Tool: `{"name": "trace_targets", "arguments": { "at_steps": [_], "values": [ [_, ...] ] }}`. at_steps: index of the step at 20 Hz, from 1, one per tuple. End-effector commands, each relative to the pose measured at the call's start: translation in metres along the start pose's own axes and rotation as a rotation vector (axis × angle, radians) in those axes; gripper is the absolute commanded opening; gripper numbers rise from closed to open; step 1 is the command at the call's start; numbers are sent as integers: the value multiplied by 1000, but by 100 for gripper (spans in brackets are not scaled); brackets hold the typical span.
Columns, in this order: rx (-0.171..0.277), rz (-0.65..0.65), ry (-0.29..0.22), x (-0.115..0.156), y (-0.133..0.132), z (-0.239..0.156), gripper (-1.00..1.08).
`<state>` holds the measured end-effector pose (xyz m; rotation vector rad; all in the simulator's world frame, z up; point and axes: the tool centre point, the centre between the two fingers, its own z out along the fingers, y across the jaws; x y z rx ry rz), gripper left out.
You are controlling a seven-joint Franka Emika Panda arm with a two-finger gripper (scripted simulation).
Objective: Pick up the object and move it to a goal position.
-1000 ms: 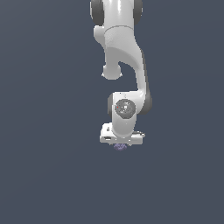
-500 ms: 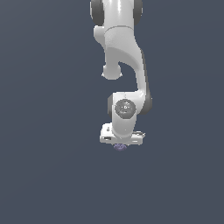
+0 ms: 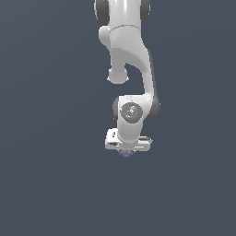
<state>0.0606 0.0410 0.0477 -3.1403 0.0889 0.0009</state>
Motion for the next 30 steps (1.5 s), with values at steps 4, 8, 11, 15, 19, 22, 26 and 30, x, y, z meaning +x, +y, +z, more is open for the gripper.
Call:
{"name": "trace_targets", "arguments": {
  "at_steps": [4,8,11,15,19,22,26,30],
  "values": [
    [0,0,1,-12,5,-9,-100],
    [0,0,1,-27,11,-19,-100],
    [0,0,1,-42,17,-29,-100],
    [0,0,1,-61,26,-43,-100],
    [0,0,1,-77,32,-54,-100],
    [0,0,1,-86,36,-61,-100],
    [0,0,1,-94,40,-67,-100],
    [0,0,1,-96,41,-69,-100]
  ]
}}
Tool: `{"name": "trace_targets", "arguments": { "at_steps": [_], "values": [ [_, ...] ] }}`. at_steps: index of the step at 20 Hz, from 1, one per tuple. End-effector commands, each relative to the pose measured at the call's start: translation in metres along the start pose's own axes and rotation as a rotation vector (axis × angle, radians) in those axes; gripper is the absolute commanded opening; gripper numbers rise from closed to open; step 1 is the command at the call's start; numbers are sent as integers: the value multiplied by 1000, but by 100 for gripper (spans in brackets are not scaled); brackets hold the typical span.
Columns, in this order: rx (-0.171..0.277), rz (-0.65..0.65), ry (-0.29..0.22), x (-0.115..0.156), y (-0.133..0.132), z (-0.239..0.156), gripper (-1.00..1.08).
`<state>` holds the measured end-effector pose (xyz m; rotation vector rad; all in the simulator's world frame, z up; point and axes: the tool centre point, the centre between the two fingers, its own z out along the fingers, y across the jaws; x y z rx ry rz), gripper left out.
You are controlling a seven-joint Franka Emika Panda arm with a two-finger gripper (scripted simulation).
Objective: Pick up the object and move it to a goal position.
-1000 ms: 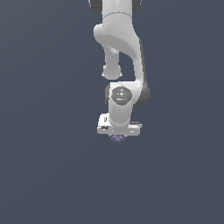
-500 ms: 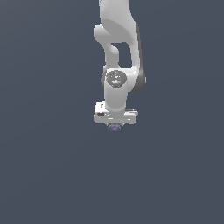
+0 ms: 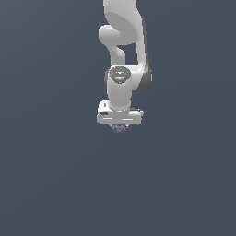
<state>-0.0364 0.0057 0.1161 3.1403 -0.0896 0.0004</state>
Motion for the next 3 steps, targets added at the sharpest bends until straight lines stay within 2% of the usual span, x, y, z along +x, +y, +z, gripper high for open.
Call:
{"name": "trace_targets", "arguments": {
  "at_steps": [1,3],
  "values": [
    [0,0,0,-1,0,-1,-100],
    [0,0,0,0,0,-1,-100]
  ]
}}
